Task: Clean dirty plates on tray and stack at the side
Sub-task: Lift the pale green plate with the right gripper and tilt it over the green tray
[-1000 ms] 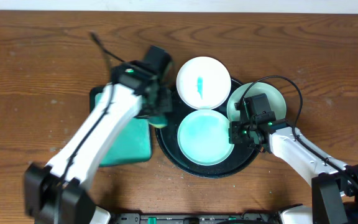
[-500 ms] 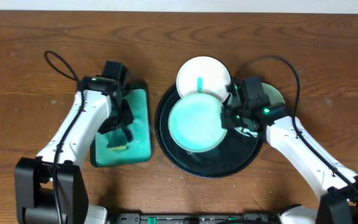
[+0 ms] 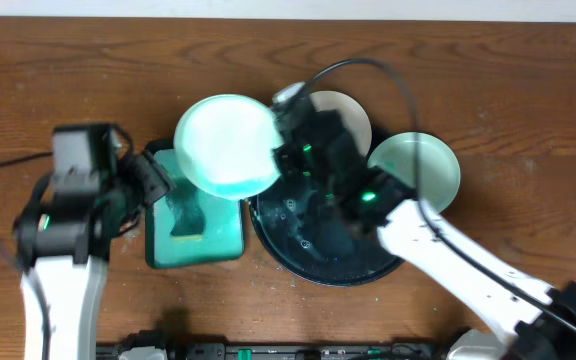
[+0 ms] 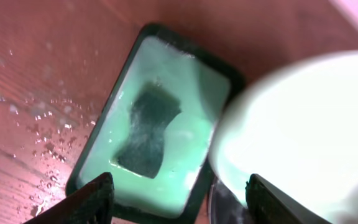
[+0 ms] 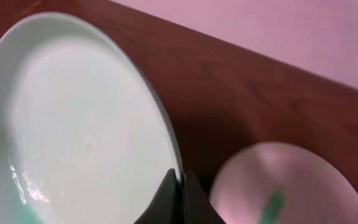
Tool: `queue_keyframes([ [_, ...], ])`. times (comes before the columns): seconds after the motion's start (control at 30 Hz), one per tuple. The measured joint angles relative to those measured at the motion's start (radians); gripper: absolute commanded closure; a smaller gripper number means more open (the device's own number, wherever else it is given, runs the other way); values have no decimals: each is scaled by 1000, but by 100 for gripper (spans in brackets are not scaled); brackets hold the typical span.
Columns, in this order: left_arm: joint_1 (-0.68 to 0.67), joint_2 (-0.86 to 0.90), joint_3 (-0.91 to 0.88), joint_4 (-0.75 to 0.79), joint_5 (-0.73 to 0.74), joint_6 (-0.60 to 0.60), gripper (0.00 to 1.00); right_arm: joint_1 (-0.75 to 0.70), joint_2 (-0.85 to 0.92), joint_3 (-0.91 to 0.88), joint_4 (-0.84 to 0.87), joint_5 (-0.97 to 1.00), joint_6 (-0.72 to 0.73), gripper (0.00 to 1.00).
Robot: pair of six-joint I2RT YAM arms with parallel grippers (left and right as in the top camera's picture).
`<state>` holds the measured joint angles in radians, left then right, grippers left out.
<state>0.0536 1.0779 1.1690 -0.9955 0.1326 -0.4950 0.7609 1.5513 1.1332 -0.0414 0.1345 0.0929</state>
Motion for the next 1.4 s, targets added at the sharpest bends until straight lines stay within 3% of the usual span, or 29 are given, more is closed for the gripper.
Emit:
queue_keyframes([
  [0.27, 5, -244, 0, -3, -43, -2, 28, 182, 142, -5, 251, 280, -266, 99],
  [0.5, 5, -271, 0, -3, -58, -2, 28, 318, 136, -3, 470, 530, -528, 99],
  [0.73, 5, -265, 0, -3, -61, -2, 28, 371, 135, -3, 624, 661, -737, 99],
  [0.97, 5, -265, 0, -3, -61, -2, 28, 396, 135, -3, 698, 705, -857, 99],
  [1.4, 5, -265, 0, -3, -61, -2, 28, 399, 135, -3, 705, 716, -895, 99],
])
